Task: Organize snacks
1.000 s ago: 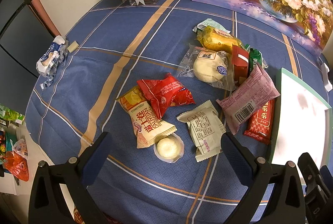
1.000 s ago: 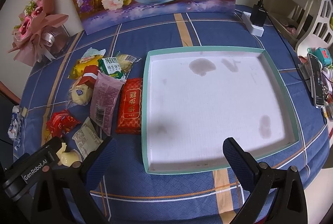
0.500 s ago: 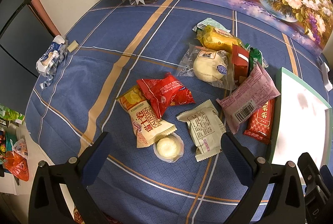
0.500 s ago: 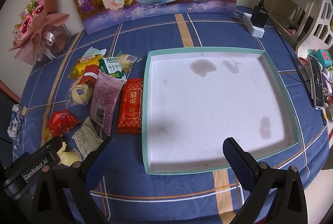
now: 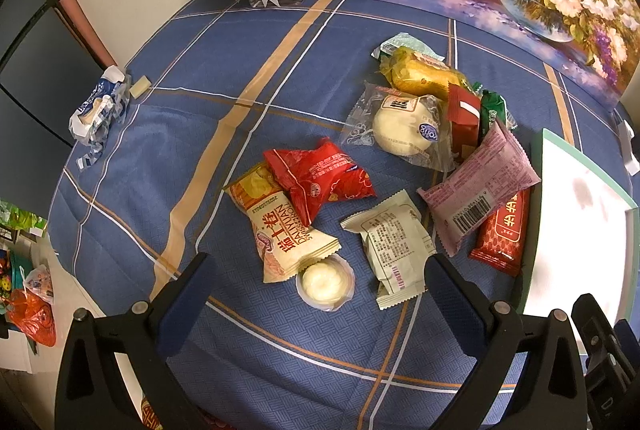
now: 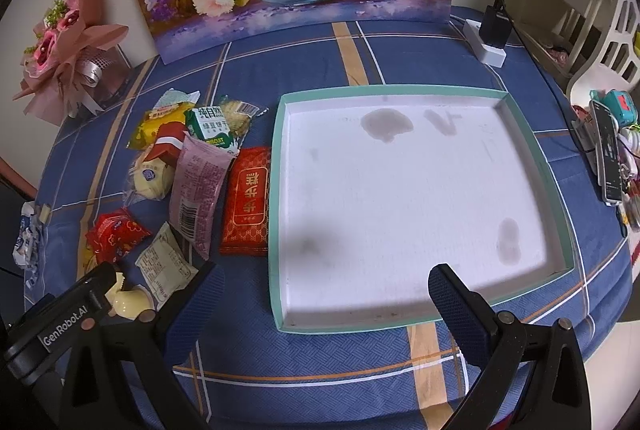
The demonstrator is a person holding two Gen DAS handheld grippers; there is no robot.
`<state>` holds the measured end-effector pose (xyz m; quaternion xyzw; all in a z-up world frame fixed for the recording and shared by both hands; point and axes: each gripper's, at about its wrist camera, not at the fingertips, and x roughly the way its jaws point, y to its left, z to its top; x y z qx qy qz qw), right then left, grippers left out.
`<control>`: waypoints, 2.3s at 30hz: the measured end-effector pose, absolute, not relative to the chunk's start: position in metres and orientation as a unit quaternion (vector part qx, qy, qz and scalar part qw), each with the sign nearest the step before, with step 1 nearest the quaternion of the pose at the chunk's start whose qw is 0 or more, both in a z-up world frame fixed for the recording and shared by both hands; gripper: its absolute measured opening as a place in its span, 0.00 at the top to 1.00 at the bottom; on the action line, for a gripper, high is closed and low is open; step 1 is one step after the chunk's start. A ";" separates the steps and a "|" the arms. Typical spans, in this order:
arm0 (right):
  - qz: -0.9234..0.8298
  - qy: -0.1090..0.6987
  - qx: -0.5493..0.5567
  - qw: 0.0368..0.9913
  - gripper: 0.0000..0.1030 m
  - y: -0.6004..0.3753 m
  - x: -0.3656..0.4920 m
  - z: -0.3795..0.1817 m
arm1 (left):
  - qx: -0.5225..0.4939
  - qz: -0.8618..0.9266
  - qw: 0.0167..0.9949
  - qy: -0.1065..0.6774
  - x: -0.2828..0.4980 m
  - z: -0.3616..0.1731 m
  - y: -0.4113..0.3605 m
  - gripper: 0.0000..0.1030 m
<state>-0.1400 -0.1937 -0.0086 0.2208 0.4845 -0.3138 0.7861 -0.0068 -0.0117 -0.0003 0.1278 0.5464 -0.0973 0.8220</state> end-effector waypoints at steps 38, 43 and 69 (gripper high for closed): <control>-0.147 0.567 0.184 0.790 0.04 -0.109 -0.032 -0.096 | -0.085 -0.034 0.704 0.704 0.046 -0.100 0.078 0.05; -0.137 0.562 0.181 0.795 0.06 -0.103 -0.021 -0.103 | -0.100 -0.024 0.703 0.704 0.051 -0.107 0.095 0.05; -0.132 0.559 0.139 0.806 0.33 -0.080 0.010 -0.118 | -0.113 -0.012 0.697 0.708 0.027 -0.121 0.103 0.06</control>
